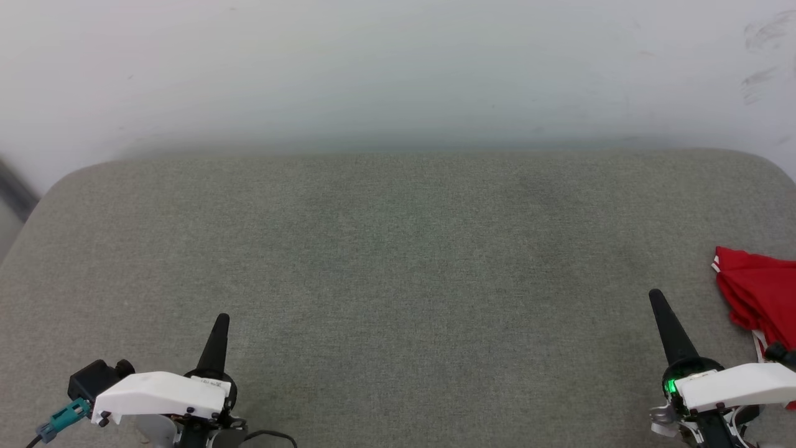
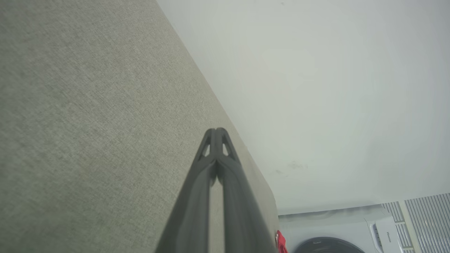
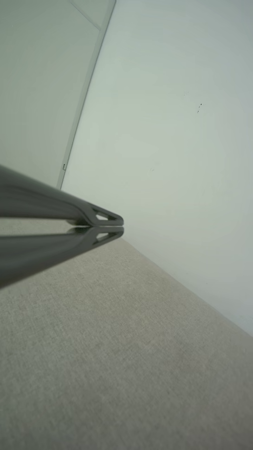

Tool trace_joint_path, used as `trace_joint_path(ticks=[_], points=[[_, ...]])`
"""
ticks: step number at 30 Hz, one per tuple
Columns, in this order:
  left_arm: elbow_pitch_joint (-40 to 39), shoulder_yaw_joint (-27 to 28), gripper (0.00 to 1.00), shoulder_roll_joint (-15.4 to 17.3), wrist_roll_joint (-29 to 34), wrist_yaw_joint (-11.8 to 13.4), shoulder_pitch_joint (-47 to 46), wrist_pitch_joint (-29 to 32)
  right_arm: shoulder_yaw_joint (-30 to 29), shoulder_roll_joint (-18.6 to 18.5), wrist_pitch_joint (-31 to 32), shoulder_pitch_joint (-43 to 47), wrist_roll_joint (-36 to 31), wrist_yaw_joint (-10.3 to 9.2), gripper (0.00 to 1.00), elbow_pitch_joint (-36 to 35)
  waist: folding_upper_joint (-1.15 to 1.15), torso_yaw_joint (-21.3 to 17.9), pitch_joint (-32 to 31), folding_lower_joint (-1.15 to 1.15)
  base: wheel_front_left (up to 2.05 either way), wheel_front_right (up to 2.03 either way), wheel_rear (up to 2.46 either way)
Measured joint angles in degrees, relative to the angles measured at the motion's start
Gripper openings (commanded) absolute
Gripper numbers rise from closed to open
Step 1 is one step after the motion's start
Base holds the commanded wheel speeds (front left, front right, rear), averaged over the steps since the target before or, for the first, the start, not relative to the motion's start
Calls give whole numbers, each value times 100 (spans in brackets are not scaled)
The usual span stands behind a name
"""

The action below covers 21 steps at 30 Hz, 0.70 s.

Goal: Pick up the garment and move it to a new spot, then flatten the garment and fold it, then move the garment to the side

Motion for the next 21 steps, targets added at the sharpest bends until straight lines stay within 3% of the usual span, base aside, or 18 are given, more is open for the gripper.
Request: trace_joint_path(ticks=[21], points=[[146, 405, 0, -289, -793, -343, -102, 291, -60, 0, 62, -125, 1105, 0, 0, 230, 0, 17, 23, 0, 0, 0, 0]])
